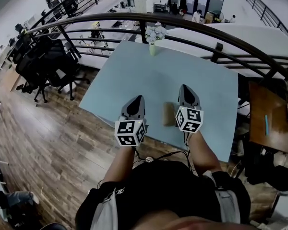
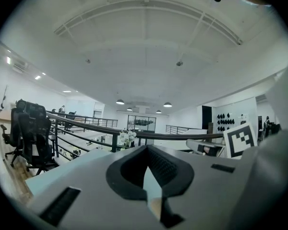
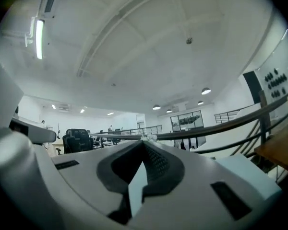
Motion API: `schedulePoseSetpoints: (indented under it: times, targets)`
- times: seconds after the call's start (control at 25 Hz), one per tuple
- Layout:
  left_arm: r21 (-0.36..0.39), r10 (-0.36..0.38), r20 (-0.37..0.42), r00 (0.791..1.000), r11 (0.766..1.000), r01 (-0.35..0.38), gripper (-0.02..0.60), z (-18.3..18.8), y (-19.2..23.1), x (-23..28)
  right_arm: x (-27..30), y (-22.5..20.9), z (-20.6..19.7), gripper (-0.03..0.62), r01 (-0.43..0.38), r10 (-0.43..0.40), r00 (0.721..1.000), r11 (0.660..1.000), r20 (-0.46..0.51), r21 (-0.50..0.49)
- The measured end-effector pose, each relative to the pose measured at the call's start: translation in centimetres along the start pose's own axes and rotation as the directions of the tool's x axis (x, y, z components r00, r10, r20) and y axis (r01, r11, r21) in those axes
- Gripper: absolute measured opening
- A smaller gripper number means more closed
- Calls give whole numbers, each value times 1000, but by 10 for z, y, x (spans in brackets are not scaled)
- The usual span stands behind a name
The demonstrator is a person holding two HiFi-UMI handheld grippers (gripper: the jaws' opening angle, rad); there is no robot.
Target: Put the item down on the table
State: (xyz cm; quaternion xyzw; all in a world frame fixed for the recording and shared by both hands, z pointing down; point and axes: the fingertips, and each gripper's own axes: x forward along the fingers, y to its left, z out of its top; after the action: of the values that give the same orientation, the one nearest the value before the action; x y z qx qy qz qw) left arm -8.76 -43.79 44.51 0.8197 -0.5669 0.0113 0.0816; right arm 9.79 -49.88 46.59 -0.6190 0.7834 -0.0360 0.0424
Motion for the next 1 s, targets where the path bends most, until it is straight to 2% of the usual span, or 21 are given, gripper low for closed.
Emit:
schedulePoseSetpoints:
  times: [0.16,0.28,0.6,1.0]
  targets:
    - [4,-17,2,1000,1000,17,11,2,-7,4,-21,-4,37,0,-4,5,995,1000,95,-1]
    - [7,-30,2,1000,1000,30,11,2,-11,6,-35,-7,48,0,-3,2,992,1000,127,6]
    - [12,-54,2,999,998,54,11,3,-21,12,-44,-13,49,2,12,-13,993,1000,117,11]
    - [10,-61,3,998,998,61,11,2,-21,10,-48,-5,54,2,-20,18,991,1000,135,9]
